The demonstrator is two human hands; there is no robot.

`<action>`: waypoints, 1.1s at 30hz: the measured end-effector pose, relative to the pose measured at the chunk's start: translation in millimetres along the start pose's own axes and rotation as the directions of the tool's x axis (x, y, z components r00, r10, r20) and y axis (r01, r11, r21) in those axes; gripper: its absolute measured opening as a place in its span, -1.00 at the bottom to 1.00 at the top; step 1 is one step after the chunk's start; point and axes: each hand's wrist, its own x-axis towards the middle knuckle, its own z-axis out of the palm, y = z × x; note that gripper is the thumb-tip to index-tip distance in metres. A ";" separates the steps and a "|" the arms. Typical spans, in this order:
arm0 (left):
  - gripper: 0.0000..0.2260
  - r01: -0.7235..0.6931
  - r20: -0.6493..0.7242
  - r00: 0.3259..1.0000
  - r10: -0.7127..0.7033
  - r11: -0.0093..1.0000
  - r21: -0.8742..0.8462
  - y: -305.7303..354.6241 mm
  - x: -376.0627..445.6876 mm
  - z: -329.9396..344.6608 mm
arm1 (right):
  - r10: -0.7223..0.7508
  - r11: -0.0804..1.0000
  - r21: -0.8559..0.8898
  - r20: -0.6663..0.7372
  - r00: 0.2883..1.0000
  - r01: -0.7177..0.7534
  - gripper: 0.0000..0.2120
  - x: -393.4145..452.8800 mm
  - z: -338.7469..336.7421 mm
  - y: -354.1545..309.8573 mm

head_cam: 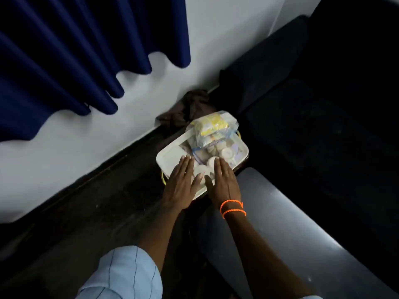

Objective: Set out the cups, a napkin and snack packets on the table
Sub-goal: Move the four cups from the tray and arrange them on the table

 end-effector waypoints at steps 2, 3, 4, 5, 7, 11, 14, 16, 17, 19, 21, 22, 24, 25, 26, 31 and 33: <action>-0.41 0.078 0.034 0.996 -0.077 0.997 -0.018 -20.7 -6.1 11.4 | 0.001 0.999 0.037 0.011 1.000 -0.001 -0.40 -4.9 28.0 -7.5; -0.42 0.124 0.069 0.990 -0.123 0.992 -0.009 -29.0 -11.0 16.9 | 0.003 0.999 0.045 0.033 0.999 -0.004 -0.45 -10.4 41.0 -10.6; -0.43 0.158 0.086 0.984 -0.158 0.987 0.001 -36.1 -15.8 20.6 | 0.009 0.999 0.043 0.061 0.998 -0.011 -0.51 -15.6 49.5 -15.1; -0.43 0.182 0.091 0.979 -0.181 0.983 0.004 -40.3 -18.4 25.1 | 0.009 0.998 0.054 0.070 0.997 -0.013 -0.57 -19.0 59.3 -17.4; -0.42 0.195 0.086 0.977 -0.195 0.981 0.007 -44.9 -20.5 33.3 | 0.027 0.995 0.089 0.104 0.994 -0.036 -0.63 -22.7 74.5 -21.6; -0.46 0.243 0.080 0.968 -0.239 0.969 -0.049 -50.2 -22.9 48.4 | 0.129 0.952 0.258 0.155 0.979 -0.166 -0.63 -23.0 91.7 -31.0; -0.52 0.370 0.062 0.929 -0.365 0.906 -0.206 -45.4 -18.4 57.5 | 0.218 0.859 0.421 0.211 0.953 -0.290 -0.59 -21.8 94.8 -35.7; -0.51 0.451 0.039 0.888 -0.458 0.853 -0.263 -39.6 -11.9 59.2 | 0.222 0.816 0.485 0.241 0.945 -0.316 -0.57 -21.0 94.2 -34.4; -0.48 0.483 0.033 0.869 -0.494 0.831 -0.276 -36.7 -9.4 59.6 | 0.213 0.805 0.505 0.245 0.946 -0.312 -0.57 -21.1 92.9 -33.4; -0.40 0.537 0.035 0.832 -0.553 0.790 -0.295 -30.7 -6.8 59.0 | 0.197 0.790 0.539 0.231 0.953 -0.293 -0.58 -21.5 87.4 -32.3; -0.34 0.575 0.023 0.796 -0.605 0.742 -0.346 -24.5 -7.4 56.1 | 0.194 0.764 0.583 0.201 0.960 -0.277 -0.58 -22.8 81.8 -31.5; -0.32 0.584 0.008 0.779 -0.627 0.721 -0.373 -21.5 -7.9 54.5 | 0.197 0.751 0.599 0.195 0.961 -0.276 -0.58 -23.5 78.7 -32.0; -0.32 0.588 -0.029 0.756 -0.654 0.697 -0.410 -16.1 -8.7 51.3 | 0.199 0.722 0.635 0.190 0.961 -0.275 -0.58 -26.1 72.9 -33.5; -0.33 0.593 -0.047 0.742 -0.669 0.687 -0.419 -13.8 -8.5 49.6 | 0.201 0.703 0.657 0.181 0.963 -0.271 -0.57 -28.3 71.2 -34.1; -0.35 0.603 -0.068 0.723 -0.688 0.676 -0.424 -12.1 -7.9 47.7 | 0.205 0.682 0.680 0.175 0.963 -0.269 -0.56 -30.8 69.1 -35.0; -0.44 0.617 -0.111 0.607 -0.787 0.555 -0.558 -4.9 -9.6 39.7 | 0.288 0.549 0.784 0.149 0.946 -0.291 -0.53 -41.0 57.2 -34.5; -0.48 0.545 -0.091 0.597 -0.797 0.487 -0.682 4.6 -19.6 39.6 | 0.379 0.428 0.844 0.157 0.912 -0.323 -0.65 -43.0 49.0 -30.3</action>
